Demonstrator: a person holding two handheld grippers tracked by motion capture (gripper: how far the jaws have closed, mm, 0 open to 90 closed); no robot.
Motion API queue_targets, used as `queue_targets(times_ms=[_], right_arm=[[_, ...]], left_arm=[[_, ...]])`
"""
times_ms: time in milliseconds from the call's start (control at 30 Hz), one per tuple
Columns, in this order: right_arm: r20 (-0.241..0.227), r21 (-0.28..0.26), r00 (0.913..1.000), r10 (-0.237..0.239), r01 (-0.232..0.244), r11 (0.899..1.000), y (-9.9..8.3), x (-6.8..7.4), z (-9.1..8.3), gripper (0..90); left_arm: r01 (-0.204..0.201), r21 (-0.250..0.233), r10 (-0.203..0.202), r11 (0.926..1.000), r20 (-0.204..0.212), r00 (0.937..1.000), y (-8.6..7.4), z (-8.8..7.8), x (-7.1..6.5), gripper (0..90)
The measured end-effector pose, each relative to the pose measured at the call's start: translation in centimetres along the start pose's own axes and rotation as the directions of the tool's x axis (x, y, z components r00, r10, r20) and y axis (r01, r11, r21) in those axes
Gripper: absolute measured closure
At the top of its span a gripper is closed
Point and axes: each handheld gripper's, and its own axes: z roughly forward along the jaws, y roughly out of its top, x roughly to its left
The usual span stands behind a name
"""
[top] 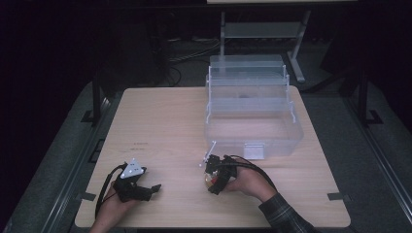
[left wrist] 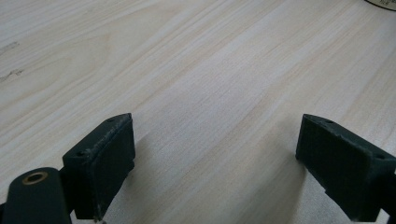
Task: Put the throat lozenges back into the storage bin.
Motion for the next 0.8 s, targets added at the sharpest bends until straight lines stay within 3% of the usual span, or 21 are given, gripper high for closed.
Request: queue_targets(times_ms=[800], right_arm=[[-0.009, -0.020, 1.0000, -0.003, 0.003, 1.000, 0.2, 0.3, -1.6, 19.6]], left_arm=[[-0.003, 0.000, 0.003, 1.0000, -0.001, 1.0000, 0.0, 0.0, 0.0, 10.9]])
